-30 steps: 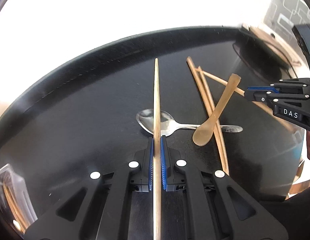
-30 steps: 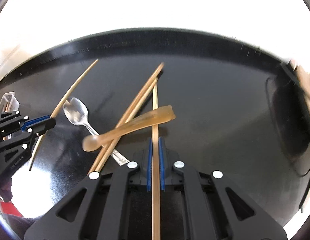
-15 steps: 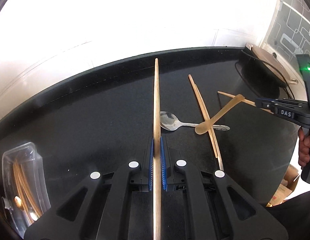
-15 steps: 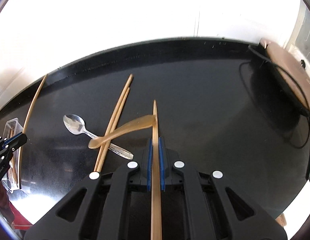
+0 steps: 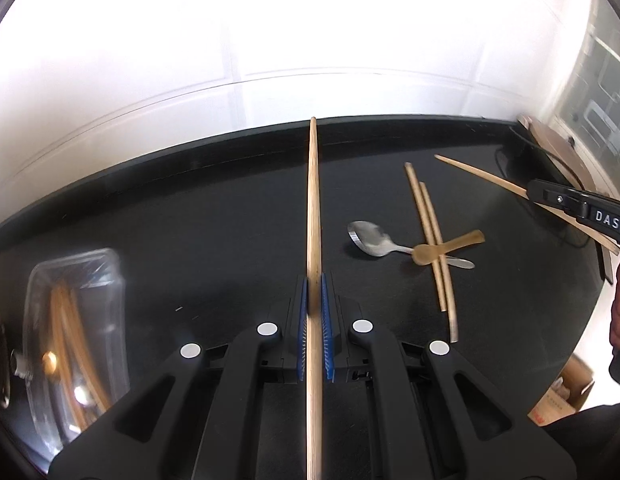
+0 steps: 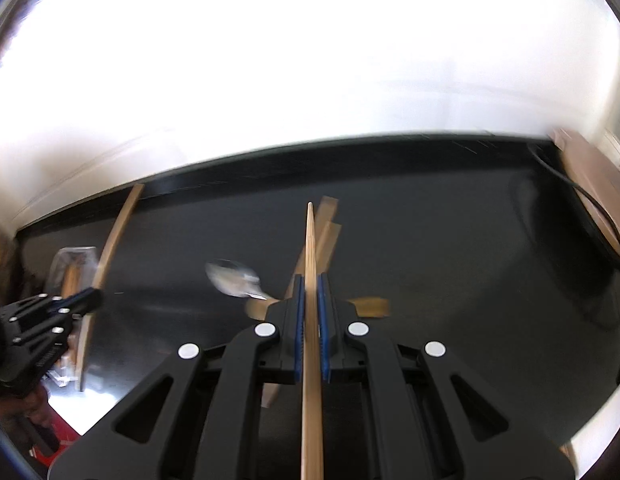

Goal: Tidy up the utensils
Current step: 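Carry both chopsticks over the clear container with both tools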

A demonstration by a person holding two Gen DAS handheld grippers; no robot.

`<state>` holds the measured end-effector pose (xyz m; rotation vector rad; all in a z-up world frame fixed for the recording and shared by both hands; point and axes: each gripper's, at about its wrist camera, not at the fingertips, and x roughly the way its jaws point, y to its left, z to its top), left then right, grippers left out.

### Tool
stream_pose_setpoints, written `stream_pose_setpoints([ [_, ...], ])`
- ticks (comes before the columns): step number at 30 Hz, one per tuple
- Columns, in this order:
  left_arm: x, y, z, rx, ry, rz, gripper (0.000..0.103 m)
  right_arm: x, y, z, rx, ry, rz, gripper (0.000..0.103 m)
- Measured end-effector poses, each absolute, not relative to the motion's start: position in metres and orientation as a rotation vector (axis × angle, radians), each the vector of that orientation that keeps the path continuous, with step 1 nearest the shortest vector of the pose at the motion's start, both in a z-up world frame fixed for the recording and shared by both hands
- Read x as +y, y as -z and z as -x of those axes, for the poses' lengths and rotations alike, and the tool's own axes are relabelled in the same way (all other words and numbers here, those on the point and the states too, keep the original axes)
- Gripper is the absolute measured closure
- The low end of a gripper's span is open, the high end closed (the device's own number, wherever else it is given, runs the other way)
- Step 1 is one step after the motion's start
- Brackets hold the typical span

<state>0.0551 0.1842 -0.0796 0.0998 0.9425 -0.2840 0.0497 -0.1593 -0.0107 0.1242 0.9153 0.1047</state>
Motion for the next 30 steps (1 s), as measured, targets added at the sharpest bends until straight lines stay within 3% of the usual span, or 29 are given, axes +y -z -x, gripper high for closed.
stream_pose_setpoints([
  [14,0.344,0.063,-0.016,0.960,-0.028,0.053,0.097,0.072,-0.020,-0.065,0.920,-0.585,0.040,0.096],
  [30,0.475,0.089,-0.027,1.036,-0.082,0.114,0.097,0.238,0.010,-0.070,0.998,-0.674,0.092,0.096],
])
